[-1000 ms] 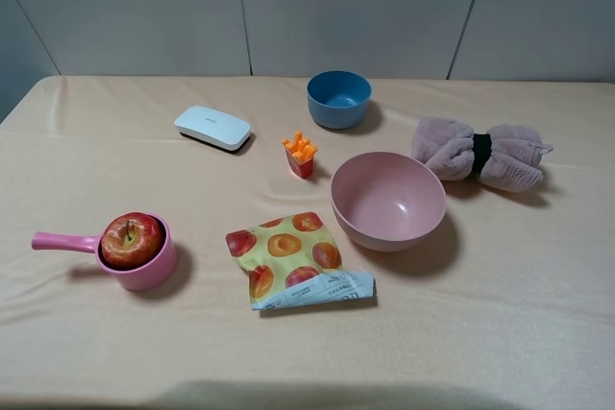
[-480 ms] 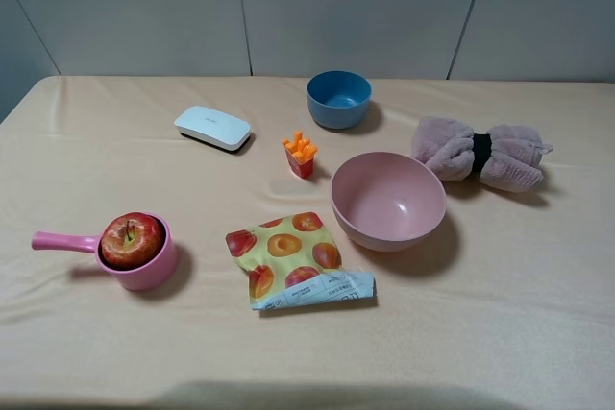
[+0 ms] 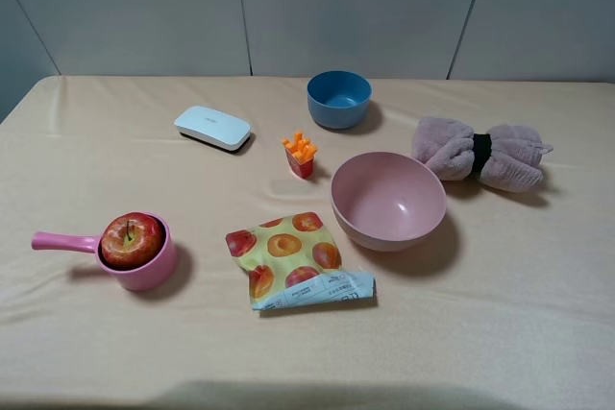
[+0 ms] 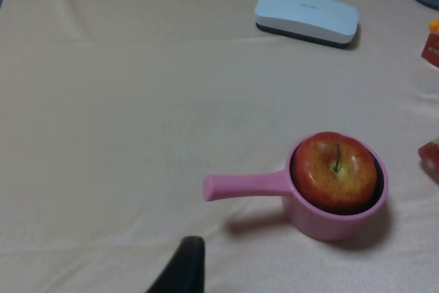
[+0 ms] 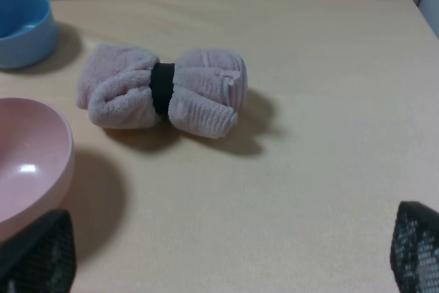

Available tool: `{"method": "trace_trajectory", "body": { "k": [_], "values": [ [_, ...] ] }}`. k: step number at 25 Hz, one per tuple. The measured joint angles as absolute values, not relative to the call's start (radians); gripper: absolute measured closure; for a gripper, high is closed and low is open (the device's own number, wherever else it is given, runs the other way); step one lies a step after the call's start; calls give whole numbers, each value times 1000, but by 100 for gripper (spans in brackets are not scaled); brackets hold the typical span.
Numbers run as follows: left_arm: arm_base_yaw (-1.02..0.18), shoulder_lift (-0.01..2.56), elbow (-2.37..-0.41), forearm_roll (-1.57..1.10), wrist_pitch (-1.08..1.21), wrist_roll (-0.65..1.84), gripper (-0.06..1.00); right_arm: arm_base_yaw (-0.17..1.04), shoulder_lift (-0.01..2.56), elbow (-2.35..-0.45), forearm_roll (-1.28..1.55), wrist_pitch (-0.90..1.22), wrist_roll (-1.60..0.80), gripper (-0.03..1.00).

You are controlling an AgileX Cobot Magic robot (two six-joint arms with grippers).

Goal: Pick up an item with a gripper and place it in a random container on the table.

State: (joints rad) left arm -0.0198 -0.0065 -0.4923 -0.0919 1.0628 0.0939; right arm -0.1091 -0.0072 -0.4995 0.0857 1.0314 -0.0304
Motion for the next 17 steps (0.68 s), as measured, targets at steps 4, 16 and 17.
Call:
{"method": "trace_trajectory", "body": {
  "k": [4,16,17],
  "values": [
    [-20,-6,-492,-92,1063,94,-5,-109,-7,-500,86,1031,-30,27],
    [-20,-6,-492,-92,1063,94,-5,-109,-7,-500,86,1031,-30,27],
    [-20,-6,-492,-92,1063,95,-5,-109,-7,-500,86,1031,-30,27]
  ]
}}
